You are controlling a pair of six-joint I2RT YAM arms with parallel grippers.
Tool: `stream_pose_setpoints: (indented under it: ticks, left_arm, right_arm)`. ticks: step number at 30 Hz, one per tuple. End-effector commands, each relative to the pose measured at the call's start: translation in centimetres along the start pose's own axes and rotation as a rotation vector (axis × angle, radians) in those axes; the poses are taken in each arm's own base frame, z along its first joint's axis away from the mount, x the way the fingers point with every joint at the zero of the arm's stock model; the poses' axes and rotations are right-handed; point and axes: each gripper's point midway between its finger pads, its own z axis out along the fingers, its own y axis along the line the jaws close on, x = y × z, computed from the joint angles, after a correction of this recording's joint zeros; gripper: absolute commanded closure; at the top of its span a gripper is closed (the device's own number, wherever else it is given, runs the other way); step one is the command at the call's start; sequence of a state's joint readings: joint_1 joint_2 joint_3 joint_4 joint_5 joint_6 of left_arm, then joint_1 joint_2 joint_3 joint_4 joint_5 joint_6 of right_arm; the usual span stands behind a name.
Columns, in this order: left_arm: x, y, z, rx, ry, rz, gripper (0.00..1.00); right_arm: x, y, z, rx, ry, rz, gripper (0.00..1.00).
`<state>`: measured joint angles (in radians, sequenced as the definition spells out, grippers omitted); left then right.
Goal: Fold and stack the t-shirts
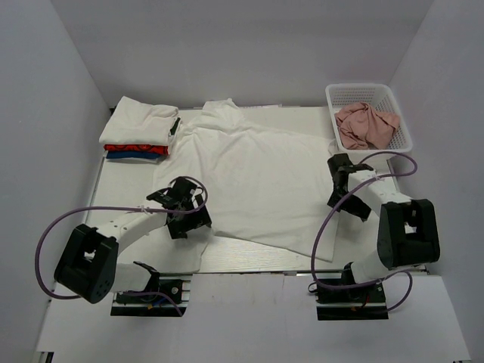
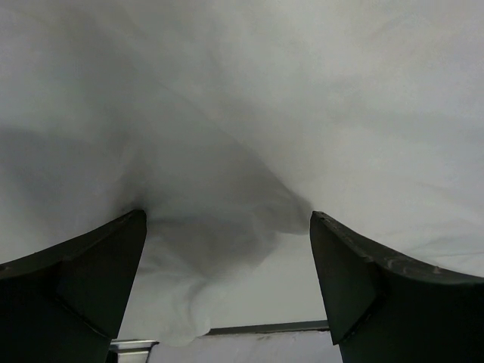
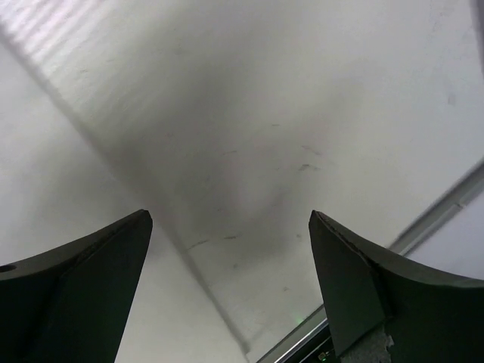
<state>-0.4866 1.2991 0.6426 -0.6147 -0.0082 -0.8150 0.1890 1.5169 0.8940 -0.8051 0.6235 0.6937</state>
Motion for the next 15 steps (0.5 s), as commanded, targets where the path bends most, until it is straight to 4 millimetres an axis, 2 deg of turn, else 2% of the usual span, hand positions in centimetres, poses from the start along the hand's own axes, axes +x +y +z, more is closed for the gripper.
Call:
stream_pose_setpoints:
  ticks: [1,2,3,4,7,9,10,11,12,13,14,15]
  left_arm:
    - [3.9,4.1,-0.4,-0.162,0.137,-0.025,0.00]
    - [2.3,2.5,-1.3,-0.108,0.090,-0.011,0.00]
    - [1.1,1.8,-1.8,-0.089,0.048,0.001,0.00]
    - [-1.2,0.1,-2.9,-0.046,-0.030,0.034,0.00]
    - [-6.3,-3.0,-5.2,0.036,-0.222,0.081,0.00]
    - [-11.2,-5.8,-7.5,0.084,-0.363,0.117,0.00]
    - [-11.8,-5.7,-6.9,0.063,-0.378,0.113,0.00]
    - [-13.6,-7.0,-7.6,0.079,-0.426,0.146,0.00]
    - [-14.9,-8.1,-7.5,0.097,-0.457,0.172,0.00]
    - [-16.0,-7.9,-7.0,0.061,-0.465,0.180,0.00]
    - [-17.9,-8.7,-5.7,0.027,-0.461,0.182,0.00]
    - [-18.6,-9.0,-4.8,-0.006,-0.446,0.196,0.00]
  right_arm:
    - [-1.5,4.6,-2.2,-0.299,-0.022,-0.050,0.10]
    - [-2.4,5.6,-3.5,-0.377,-0.057,-0.052,0.10]
    - [-2.7,6.4,-4.1,-0.428,-0.069,-0.069,0.10]
    - [-3.5,7.8,-5.3,-0.518,-0.099,-0.085,0.10]
    - [-5.9,9.9,-8.2,-0.602,-0.168,-0.113,0.10]
    - [-6.5,11.1,-8.0,-0.584,-0.165,-0.131,0.10]
    - [-7.6,11.7,-8.7,-0.592,-0.183,-0.119,0.10]
    - [-7.6,12.3,-8.0,-0.579,-0.161,-0.127,0.10]
    - [-8.4,13.4,-8.4,-0.593,-0.163,-0.128,0.10]
    - [-8.6,13.9,-8.2,-0.591,-0.162,-0.130,0.10]
    - [-8.7,14.7,-7.5,-0.586,-0.153,-0.137,0.10]
    - [-9.8,15.6,-7.3,-0.582,-0.160,-0.134,0.10]
